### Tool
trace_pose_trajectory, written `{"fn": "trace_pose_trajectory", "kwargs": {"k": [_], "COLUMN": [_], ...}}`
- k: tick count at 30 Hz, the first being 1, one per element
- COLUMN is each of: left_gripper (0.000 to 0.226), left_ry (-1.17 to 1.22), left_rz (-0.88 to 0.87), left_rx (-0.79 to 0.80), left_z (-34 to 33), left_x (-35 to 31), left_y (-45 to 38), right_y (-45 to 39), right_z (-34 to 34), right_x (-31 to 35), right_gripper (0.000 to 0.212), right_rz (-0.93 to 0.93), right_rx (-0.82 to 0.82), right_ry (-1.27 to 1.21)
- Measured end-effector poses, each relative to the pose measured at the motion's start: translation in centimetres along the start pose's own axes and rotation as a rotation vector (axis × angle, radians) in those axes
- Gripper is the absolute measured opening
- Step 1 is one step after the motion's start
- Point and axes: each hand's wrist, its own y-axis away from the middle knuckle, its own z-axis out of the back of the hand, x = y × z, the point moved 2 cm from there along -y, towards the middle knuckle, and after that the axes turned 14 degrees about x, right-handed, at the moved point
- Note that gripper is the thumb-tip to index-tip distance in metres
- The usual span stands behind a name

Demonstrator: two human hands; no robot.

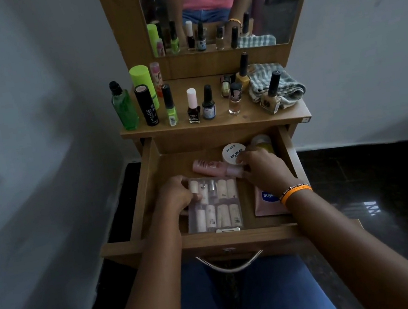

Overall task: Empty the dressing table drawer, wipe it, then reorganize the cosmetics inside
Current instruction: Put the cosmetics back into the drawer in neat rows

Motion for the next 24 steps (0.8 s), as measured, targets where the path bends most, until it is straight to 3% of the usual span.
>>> {"fn": "trace_pose_trajectory", "kwargs": {"k": [6, 11, 18, 22, 24], "left_gripper": [0.061, 0.058, 0.084, 0.082, 0.074], "left_ry": [-0.174, -0.221, -0.307, -0.347, -0.456], "left_rz": [-0.003, -0.026, -0.089, -0.069, -0.077], "left_rx": [-0.002, 0.099, 0.201, 0.158, 0.023], "left_z": [-0.7, -0.9, -1.3, -1.6, -1.7], "left_x": [-0.1, -0.4, -0.6, -0.4, -0.9], "left_y": [0.0, 0.1, 0.2, -0.4, -0.6], "right_y": [-0.6, -0.8, -0.3, -0.4, -0.5], "right_z": [-0.4, -0.4, -0.2, 0.1, 0.2], "right_x": [0.8, 0.5, -0.2, -0.6, -0.7], "right_gripper": [0.024, 0.023, 0.026, 0.035, 0.036], "right_rz": [0.022, -0.021, -0.138, -0.097, -0.096], "right_rx": [-0.029, -0.057, -0.043, -0.023, -0.035], "right_ry": [0.152, 0.202, 0.187, 0.064, 0.068]}}
